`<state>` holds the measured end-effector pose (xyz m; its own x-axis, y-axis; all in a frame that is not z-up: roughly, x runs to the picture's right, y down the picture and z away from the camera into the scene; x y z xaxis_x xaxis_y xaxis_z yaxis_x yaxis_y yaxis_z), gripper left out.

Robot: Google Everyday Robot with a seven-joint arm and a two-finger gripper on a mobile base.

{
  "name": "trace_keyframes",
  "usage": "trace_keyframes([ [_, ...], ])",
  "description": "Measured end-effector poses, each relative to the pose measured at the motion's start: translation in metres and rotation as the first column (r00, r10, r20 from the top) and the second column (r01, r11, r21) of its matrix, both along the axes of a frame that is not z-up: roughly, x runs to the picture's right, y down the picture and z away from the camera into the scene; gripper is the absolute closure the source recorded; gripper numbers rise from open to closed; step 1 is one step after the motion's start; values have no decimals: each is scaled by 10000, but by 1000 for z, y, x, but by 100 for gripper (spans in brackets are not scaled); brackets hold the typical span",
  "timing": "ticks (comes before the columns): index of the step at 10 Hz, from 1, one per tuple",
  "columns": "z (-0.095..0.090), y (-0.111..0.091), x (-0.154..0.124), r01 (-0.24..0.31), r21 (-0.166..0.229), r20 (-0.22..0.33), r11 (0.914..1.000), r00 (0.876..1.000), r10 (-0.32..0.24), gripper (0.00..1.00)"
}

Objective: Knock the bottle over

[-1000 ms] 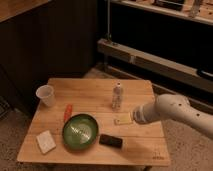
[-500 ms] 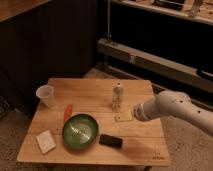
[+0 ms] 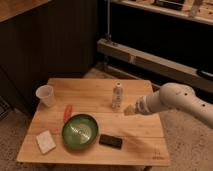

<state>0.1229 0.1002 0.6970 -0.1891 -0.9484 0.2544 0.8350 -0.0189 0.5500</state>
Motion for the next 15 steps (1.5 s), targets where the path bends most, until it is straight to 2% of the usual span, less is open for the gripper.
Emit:
trace_keyframes([
  [1, 0, -8, 3, -30, 37, 125, 10000, 9999, 30, 80],
  [2, 0, -26, 6, -79, 130, 176, 9999, 9998, 77, 91],
  [3, 3, -39, 4, -82, 208, 215, 9998, 9997, 77, 97],
  [4, 5, -48, -1, -74, 283, 257, 9996, 9996, 67, 98],
  [5, 8, -47, 1, -132, 407, 174, 9991, 9998, 125, 98],
  [8, 10, -36, 13, -191, 442, 98, 9988, 9998, 187, 98],
  [12, 20, -53, 2, -221, 579, 113, 9981, 9997, 215, 98],
  [15, 22, -51, 15, -264, 651, 24, 9975, 9997, 263, 98],
])
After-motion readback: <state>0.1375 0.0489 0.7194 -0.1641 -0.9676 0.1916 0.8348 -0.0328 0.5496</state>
